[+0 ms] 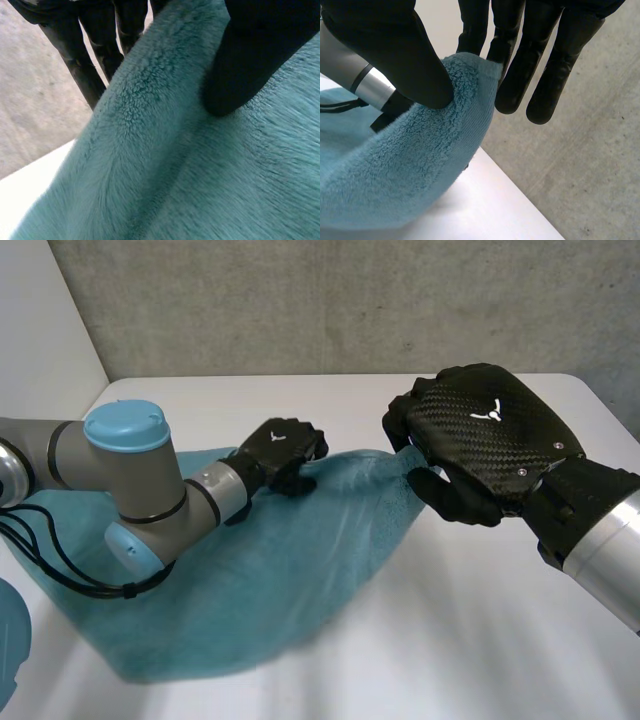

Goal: Fold the laundry

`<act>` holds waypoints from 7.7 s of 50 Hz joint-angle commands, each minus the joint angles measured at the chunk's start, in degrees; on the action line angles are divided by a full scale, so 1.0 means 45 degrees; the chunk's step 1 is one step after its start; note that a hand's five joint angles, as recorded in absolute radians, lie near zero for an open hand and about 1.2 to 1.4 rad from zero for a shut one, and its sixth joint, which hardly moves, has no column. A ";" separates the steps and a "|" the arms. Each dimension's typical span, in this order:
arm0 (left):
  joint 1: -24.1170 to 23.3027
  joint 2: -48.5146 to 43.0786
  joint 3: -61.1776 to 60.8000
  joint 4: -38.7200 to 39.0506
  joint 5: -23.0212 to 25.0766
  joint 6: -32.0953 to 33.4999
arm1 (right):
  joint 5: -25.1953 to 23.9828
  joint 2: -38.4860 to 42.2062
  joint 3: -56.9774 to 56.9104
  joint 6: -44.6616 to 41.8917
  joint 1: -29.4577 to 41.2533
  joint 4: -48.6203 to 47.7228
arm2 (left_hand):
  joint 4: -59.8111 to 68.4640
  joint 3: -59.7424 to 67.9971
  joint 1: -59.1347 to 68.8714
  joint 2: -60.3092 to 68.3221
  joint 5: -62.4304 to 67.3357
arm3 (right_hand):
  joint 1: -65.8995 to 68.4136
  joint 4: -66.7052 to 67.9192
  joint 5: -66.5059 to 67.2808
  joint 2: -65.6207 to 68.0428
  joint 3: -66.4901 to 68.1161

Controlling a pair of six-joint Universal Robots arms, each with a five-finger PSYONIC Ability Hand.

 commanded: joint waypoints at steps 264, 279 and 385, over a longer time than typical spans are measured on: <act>0.7957 1.0486 -1.1259 -0.3476 -0.4951 0.4634 | 0.3156 0.4849 0.0352 -0.7480 -0.6599 0.2547 | 0.3306 0.3356 0.2900 0.3268 0.3863 | 0.5336 0.2620 0.3265 0.2760 0.2729; 0.8136 1.0243 -1.0852 -0.2929 -0.3272 0.6474 | 0.2648 0.4006 -0.0271 -0.9459 -0.8261 0.3470 | 0.3306 0.3356 0.2900 0.3268 0.3863 | 0.5336 0.2620 0.3265 0.2760 0.2729; 0.5244 0.6955 -0.9423 0.2216 -0.3740 -0.0089 | 0.3347 1.1216 -0.5660 -0.3240 -0.8392 -0.0696 | -1.2250 -1.2200 -1.2656 -1.2287 -1.1693 | 0.5336 0.2620 0.3265 0.2760 0.2729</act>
